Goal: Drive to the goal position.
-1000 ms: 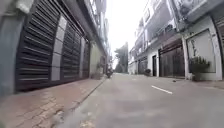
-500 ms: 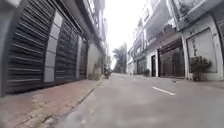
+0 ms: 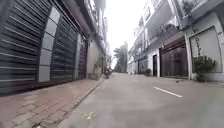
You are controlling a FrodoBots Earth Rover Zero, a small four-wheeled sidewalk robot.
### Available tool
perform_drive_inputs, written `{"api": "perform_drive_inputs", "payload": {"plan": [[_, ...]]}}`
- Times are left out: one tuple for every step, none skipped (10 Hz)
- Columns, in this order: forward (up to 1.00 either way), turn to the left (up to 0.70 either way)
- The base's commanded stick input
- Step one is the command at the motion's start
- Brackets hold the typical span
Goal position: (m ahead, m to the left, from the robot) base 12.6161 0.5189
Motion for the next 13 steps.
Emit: {"api": "perform_drive_inputs", "payload": {"plan": [[0.5,0.0],[0.5,0.0],[0.5,0.0],[0.5,0.0],[0.5,0.0],[0.5,0.0],[0.5,0.0],[0.5,0.0],[0.5,0.0],[0.5,0.0],[0.5,0.0],[0.5,0.0],[0.5,0.0]]}}
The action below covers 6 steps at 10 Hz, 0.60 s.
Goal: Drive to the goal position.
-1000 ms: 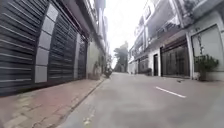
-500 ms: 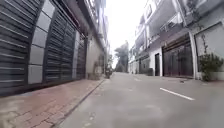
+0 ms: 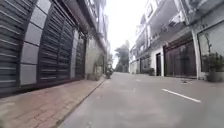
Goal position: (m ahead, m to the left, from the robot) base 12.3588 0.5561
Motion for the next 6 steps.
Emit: {"api": "perform_drive_inputs", "payload": {"plan": [[0.5,0.0],[0.5,0.0],[0.5,0.0],[0.5,0.0],[0.5,0.0],[0.5,0.0]]}}
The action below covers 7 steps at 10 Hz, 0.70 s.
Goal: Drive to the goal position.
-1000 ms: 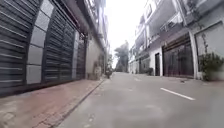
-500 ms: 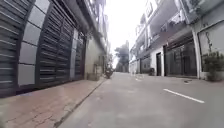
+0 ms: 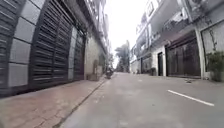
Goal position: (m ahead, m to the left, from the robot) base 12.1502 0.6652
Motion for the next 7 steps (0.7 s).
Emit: {"api": "perform_drive_inputs", "payload": {"plan": [[0.5,0.0],[0.5,0.0],[0.5,0.0],[0.5,0.0],[0.5,0.0],[0.5,-0.04],[0.5,-0.14]]}}
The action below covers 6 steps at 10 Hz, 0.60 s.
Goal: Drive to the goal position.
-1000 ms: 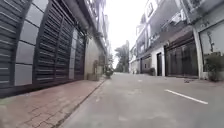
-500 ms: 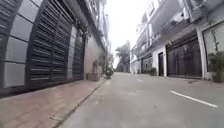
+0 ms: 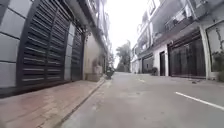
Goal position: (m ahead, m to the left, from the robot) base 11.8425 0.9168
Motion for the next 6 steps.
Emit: {"api": "perform_drive_inputs", "payload": {"plan": [[0.5,-0.44],[0.5,-0.22],[0.5,0.0],[0.5,0.0],[0.5,0.0],[0.5,0.0]]}}
